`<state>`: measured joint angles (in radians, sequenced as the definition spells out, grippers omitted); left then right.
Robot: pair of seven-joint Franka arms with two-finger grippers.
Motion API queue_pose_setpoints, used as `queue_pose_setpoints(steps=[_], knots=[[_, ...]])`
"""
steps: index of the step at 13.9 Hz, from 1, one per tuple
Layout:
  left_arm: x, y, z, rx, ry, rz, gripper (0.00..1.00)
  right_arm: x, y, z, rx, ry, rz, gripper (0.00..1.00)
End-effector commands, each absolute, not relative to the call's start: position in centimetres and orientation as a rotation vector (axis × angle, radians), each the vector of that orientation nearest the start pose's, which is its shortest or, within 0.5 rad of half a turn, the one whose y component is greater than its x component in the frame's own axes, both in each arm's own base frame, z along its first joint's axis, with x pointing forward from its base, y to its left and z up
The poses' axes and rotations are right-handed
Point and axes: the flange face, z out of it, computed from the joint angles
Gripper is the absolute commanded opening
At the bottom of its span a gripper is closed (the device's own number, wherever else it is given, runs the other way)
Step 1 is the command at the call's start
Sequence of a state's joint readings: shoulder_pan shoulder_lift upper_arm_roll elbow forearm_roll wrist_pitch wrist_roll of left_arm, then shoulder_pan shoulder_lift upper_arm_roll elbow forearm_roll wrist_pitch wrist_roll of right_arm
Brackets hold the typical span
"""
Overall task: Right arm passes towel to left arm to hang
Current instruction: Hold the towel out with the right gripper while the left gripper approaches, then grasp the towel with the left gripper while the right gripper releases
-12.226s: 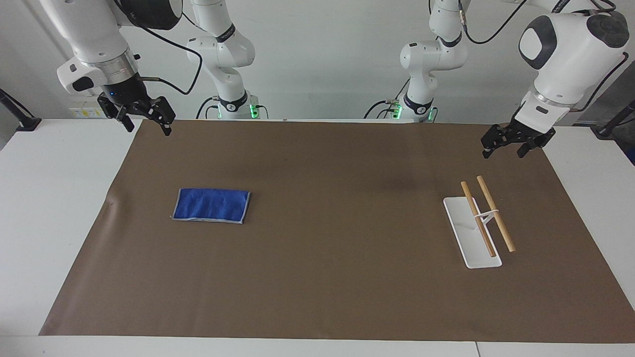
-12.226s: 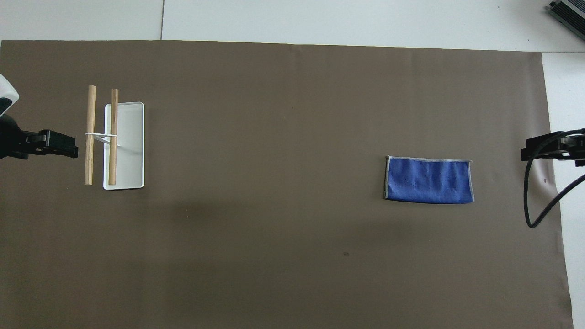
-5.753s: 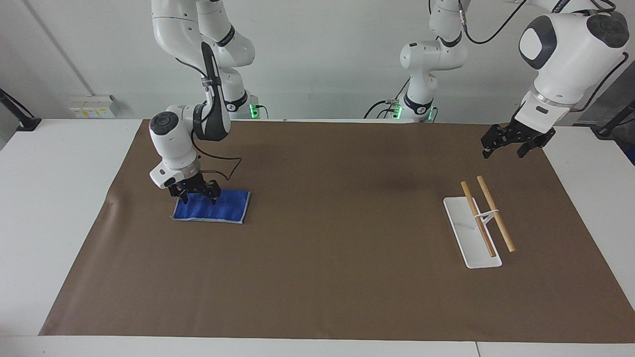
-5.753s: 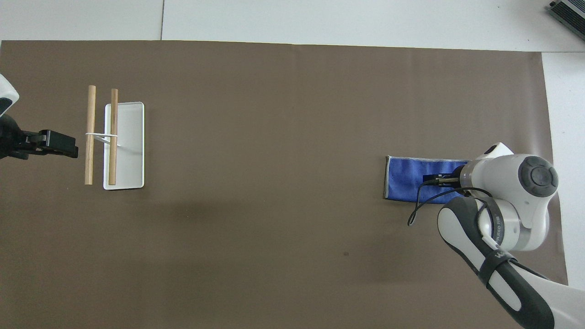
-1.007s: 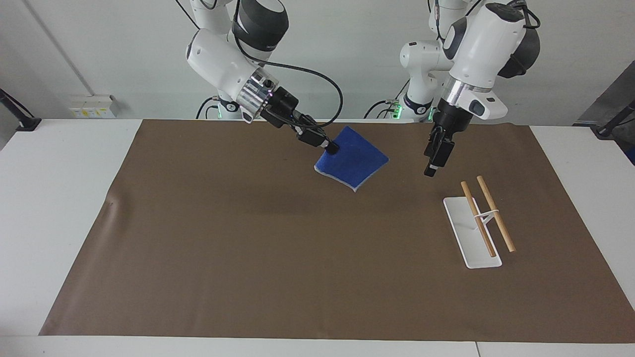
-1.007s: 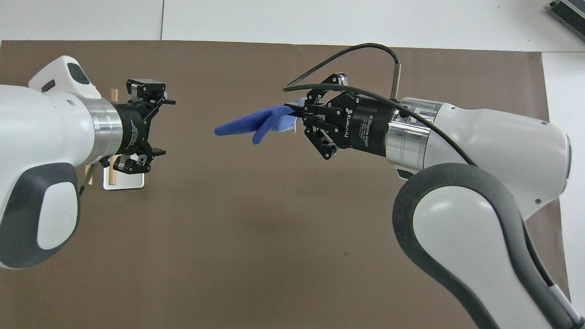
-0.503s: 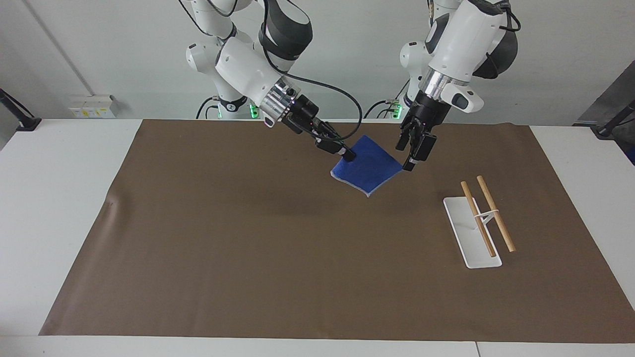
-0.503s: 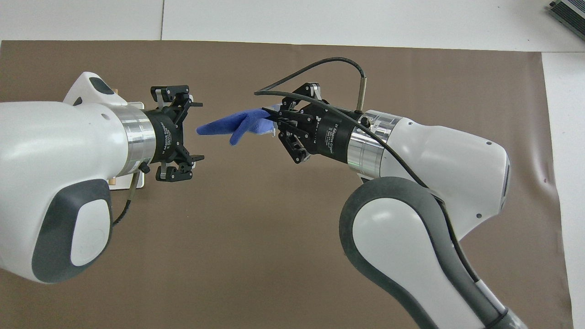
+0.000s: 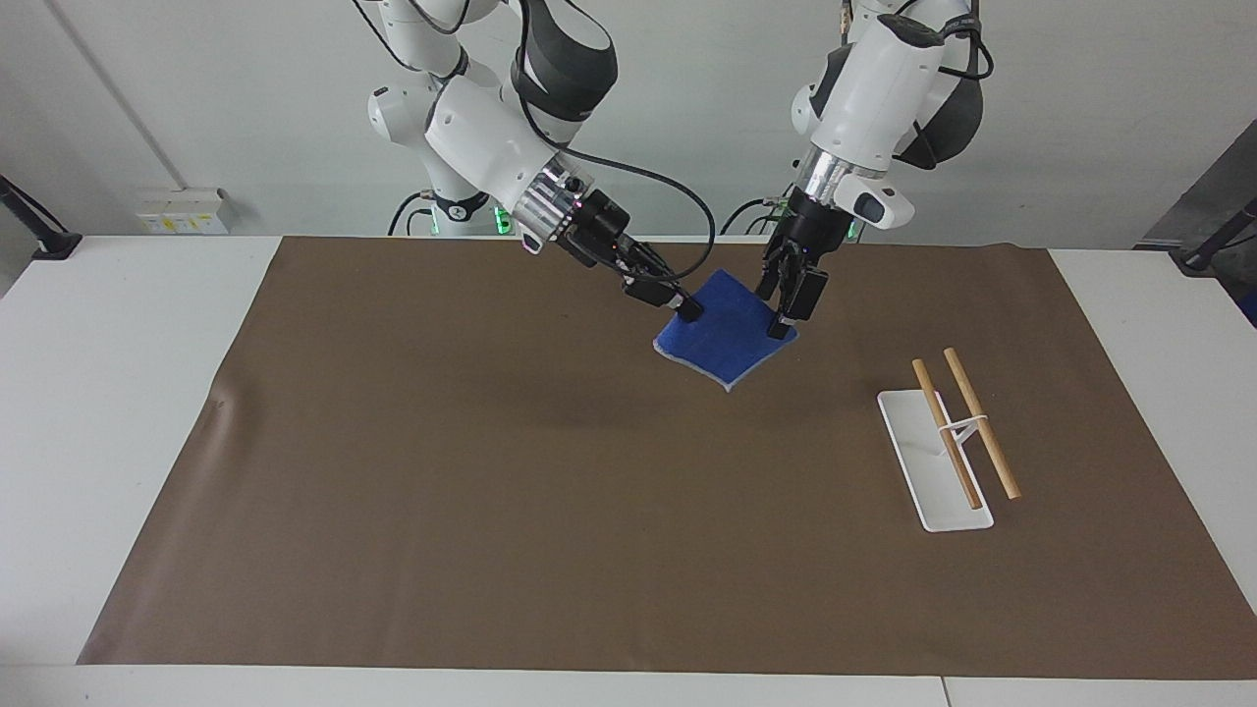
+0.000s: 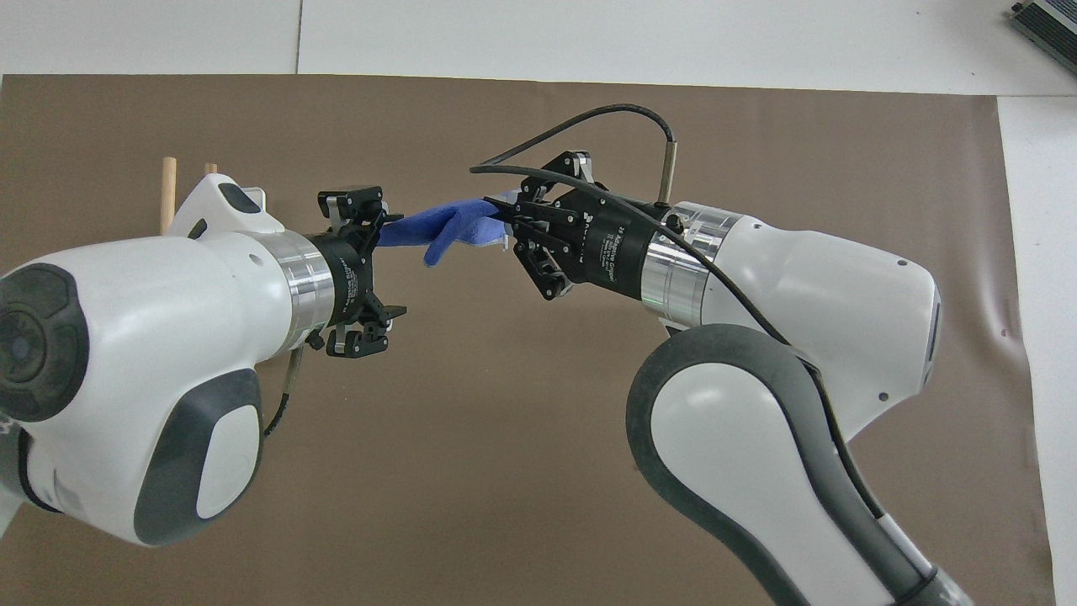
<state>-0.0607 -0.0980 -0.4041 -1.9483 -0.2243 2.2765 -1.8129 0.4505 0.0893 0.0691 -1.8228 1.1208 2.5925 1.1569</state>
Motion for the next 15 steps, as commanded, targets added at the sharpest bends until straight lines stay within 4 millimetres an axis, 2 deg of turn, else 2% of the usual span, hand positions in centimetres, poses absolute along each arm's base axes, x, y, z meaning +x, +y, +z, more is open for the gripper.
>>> queue_pose_setpoints(steps=[1, 3, 4, 5, 7, 10, 11, 15], knots=[[49.3, -26.4, 56.4, -2.663, -2.424, -0.059, 1.00, 55.8, 29.5, 55.3, -1.556, 1.390, 0.298, 0.00], [49.3, -26.3, 56.0, -2.667, -2.406, -0.056, 0.96, 55.8, 29.5, 55.3, -1.556, 1.390, 0.298, 0.00], [49.5, -25.9, 55.8, -2.663, -2.404, -0.058, 0.87, 55.8, 29.5, 55.3, -1.556, 1.390, 0.298, 0.00], [49.6, -25.6, 55.6, -2.659, -2.409, -0.061, 0.75, 55.8, 29.4, 55.3, -1.555, 1.391, 0.297, 0.00], [49.9, -25.4, 55.6, -2.661, -2.424, -0.074, 0.39, 55.8, 29.4, 55.3, -1.555, 1.391, 0.297, 0.00], [50.1, -25.3, 55.6, -2.659, -2.446, -0.084, 0.05, 55.8, 29.4, 55.3, -1.555, 1.391, 0.297, 0.00], [50.2, -25.2, 55.6, -2.658, -2.450, -0.088, 0.00, 55.8, 29.4, 55.3, -1.555, 1.391, 0.297, 0.00], [50.5, -25.0, 55.7, -2.662, -2.464, -0.103, 0.00, 55.8, 29.4, 55.3, -1.555, 1.391, 0.297, 0.00]])
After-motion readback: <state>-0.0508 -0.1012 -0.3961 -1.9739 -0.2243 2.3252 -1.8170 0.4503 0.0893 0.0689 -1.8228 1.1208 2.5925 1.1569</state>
